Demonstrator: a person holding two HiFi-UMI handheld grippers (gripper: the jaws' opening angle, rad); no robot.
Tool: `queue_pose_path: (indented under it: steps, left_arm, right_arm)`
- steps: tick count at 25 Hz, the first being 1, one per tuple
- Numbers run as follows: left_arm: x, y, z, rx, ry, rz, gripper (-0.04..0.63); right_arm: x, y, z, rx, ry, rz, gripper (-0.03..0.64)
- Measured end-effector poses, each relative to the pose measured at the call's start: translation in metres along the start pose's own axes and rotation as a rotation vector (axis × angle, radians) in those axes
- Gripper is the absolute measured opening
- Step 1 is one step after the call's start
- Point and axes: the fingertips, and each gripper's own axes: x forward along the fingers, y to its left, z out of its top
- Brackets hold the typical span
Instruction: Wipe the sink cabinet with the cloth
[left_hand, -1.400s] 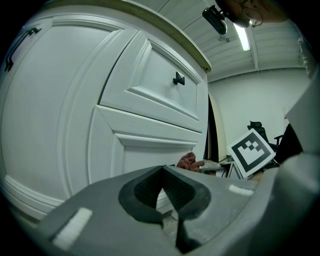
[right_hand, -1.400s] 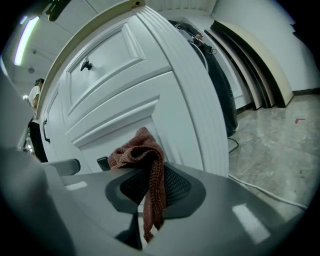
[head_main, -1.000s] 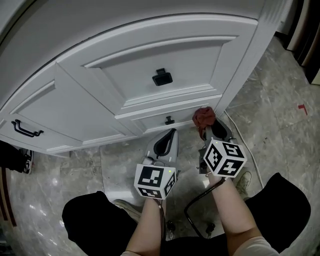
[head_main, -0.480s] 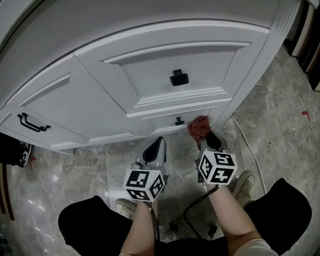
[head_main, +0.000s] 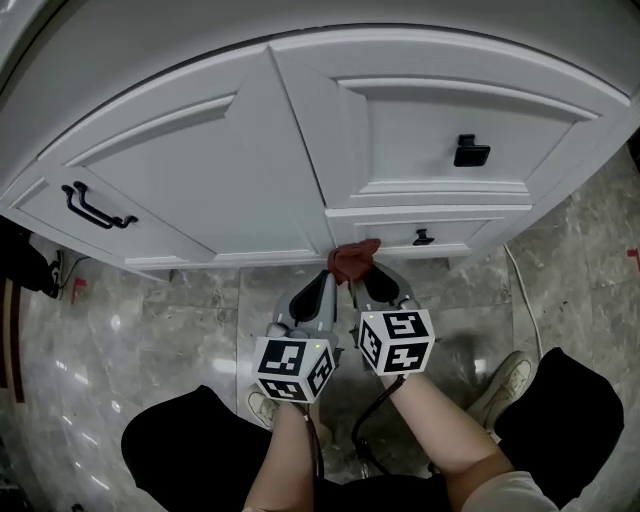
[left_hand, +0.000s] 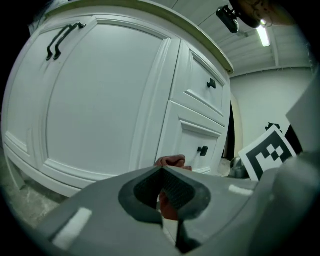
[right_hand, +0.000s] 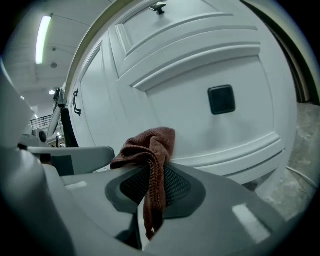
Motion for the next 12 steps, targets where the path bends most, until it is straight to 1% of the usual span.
queue_pose_path:
  steps: [2,5,7,9,12]
  left_arm:
    - [0.0,0.002,0.002,-0.001,-0.008,0.003,0.002]
    - [0.002,0.001,0.0,-0.001,-0.006,-0.007,0.002]
    - [0.004,0.0,-0.001,0.0,-0.002,-0.012,0.002]
    - [0.005,0.0,-0.001,0.0,-0.002,-0.013,0.002]
    - [0.006,-0.003,-0.001,-0.001,-0.005,-0.018,0.002]
  right_arm:
    - [0.009,0.005,-0.002,0.009,0.003,0.01,0.089]
    - [0.015,0.0,-0.002,0.027,0.011,0.014,0.091]
    - [0.017,-0.003,-0.001,0.022,0.018,0.019,0.097]
    - [0.016,-0.005,-0.001,-0.001,0.028,0.009,0.097]
    - [0.011,-0.018,-0.001,-0.019,0.037,-0.031,0.095]
